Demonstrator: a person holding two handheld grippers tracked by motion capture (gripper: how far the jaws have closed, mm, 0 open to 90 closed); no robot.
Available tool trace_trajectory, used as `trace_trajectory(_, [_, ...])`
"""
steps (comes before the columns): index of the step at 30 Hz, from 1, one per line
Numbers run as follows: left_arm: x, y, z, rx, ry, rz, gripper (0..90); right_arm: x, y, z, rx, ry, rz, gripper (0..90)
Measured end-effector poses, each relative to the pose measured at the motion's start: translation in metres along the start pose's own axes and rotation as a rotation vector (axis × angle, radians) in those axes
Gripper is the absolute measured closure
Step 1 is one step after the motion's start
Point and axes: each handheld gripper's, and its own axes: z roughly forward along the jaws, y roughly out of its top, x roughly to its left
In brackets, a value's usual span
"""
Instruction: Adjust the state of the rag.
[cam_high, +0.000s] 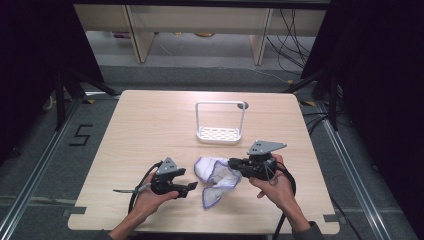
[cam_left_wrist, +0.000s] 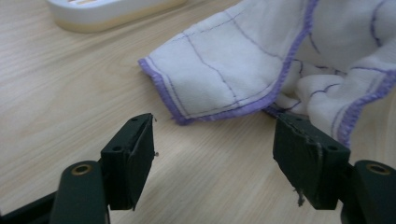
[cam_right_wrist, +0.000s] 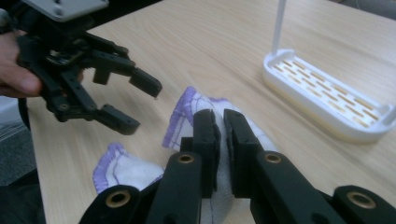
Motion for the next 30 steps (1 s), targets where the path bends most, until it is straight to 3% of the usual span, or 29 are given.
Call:
trace_trajectory(1, [0.0,0.0,0.0,0.0,0.0,0.0,28.5,0.0,0.0,0.0,0.0,0.0,0.0,84.1])
trace_trajectory(2, [-0.001,0.001,0.002,-0.002,-0.005,0.008,28.5,0.0,-0.003,0.0,0.014,0.001,0.031,84.1])
trace_trajectory(3, [-0.003,0.003,0.004,0.003,-0.01,0.017,28.8,-0.005,-0.005,0.001,0.009,0.006,0.003,84.1])
trace_trajectory(4, [-0.006,0.006,0.008,-0.006,-0.009,0.04,29.8,-0.008,-0.009,-0.001,0.016,-0.022,0.009,84.0])
trace_trajectory(5, [-0.006,0.006,0.008,-0.006,-0.009,0.04,30.6,-0.01,-0.011,-0.001,0.024,-0.016,0.032,84.0])
trace_trajectory(7, [-0.009,0.013,0.016,0.001,-0.015,0.11,33.6,-0.013,-0.016,-0.001,0.03,-0.015,0.038,83.9])
trace_trajectory(9, [-0.011,0.015,0.018,0.0,-0.021,0.125,35.6,-0.017,-0.02,-0.001,0.034,-0.034,0.031,83.9])
trace_trajectory(10, [-0.015,0.018,0.024,0.003,-0.04,0.167,36.2,-0.019,-0.023,-0.001,0.041,-0.036,0.032,83.8])
trace_trajectory(11, [-0.015,0.018,0.024,0.003,-0.04,0.167,37.8,-0.019,-0.023,-0.001,0.041,-0.036,0.032,83.8])
trace_trajectory(12, [-0.019,0.019,0.029,0.0,-0.032,0.246,38.7,-0.025,-0.028,-0.003,0.073,-0.038,0.053,83.7])
trace_trajectory(17, [-0.023,0.023,0.039,-0.003,-0.052,0.255,35.1,-0.044,-0.043,-0.004,0.08,-0.021,0.123,83.5])
trace_trajectory(18, [-0.024,0.023,0.041,-0.01,-0.048,0.26,36.0,-0.047,-0.045,-0.003,0.079,-0.017,0.125,83.4])
trace_trajectory(19, [-0.025,0.024,0.042,0.015,-0.038,0.286,36.0,-0.048,-0.046,-0.003,0.087,-0.029,0.127,83.5])
trace_trajectory(21, [-0.028,0.024,0.045,-0.001,-0.035,0.284,36.9,-0.051,-0.047,-0.002,0.084,-0.028,0.112,83.4])
trace_trajectory(22, [-0.028,0.026,0.048,0.02,-0.024,0.336,39.5,-0.051,-0.046,-0.002,0.084,-0.029,0.112,83.3])
trace_trajectory(23, [-0.028,0.026,0.048,0.02,-0.024,0.336,41.3,-0.051,-0.046,-0.002,0.084,-0.029,0.112,83.3])
trace_trajectory(24, [-0.029,0.027,0.052,0.026,0.006,0.36,44.0,-0.048,-0.046,-0.001,0.089,-0.006,0.151,83.1])
trace_trajectory(25, [-0.029,0.027,0.052,0.026,0.006,0.36,53.7,-0.048,-0.046,-0.001,0.089,-0.006,0.151,83.1])
trace_trajectory(26, [-0.029,0.027,0.054,0.028,0.007,0.365,53.7,-0.05,-0.045,-0.001,0.086,-0.014,0.125,82.9])
trace_trajectory(27, [-0.028,0.028,0.054,0.037,0.005,0.384,62.1,-0.049,-0.045,-0.002,0.085,-0.04,0.115,82.5])
trace_trajectory(30, [-0.025,0.033,0.052,0.015,-0.006,0.349,82.8,-0.049,-0.044,-0.004,0.086,-0.087,0.122,74.0])
